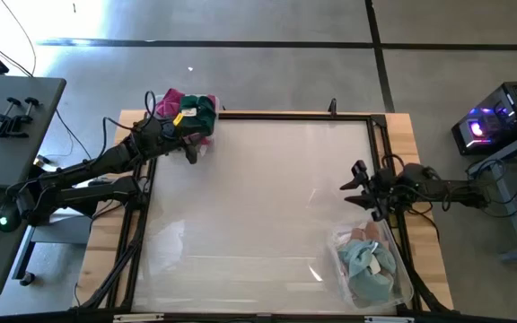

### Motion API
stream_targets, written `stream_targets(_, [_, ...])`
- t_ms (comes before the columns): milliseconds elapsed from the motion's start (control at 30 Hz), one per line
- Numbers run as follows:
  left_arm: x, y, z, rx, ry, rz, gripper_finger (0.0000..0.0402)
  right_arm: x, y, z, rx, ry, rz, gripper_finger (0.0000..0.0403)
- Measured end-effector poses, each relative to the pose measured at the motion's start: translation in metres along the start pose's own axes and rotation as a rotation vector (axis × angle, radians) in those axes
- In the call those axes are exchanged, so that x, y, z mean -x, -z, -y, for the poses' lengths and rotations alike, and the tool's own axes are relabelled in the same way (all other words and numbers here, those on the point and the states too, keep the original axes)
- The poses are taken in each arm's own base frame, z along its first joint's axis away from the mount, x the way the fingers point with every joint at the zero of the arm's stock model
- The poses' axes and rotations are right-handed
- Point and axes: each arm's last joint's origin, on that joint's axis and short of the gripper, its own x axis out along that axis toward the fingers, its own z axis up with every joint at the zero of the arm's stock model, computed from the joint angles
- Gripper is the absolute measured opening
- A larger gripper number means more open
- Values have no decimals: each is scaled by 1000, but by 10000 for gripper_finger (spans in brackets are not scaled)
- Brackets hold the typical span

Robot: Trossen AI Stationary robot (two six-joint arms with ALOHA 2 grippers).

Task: Sort microfiber towel by color & place in baskets
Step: Return to Home Position

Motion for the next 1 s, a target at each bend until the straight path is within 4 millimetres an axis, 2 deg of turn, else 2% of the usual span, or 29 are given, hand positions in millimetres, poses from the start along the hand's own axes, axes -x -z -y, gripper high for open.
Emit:
stream_targets(433, [1,0,10,12,53,4,138,-1,16,3,-25,64,-13,156])
stream_targets(700, [8,-3,36,11,137,82,138,-1,21,1,-13,168,-51,156])
stream_targets(867, [15,16,54,45,244,239,138,-1,29,-2,-13,136,-134,156])
stream_targets(1000, [23,35,58,52,304,279,138,-1,30,-4,0,122,-141,156])
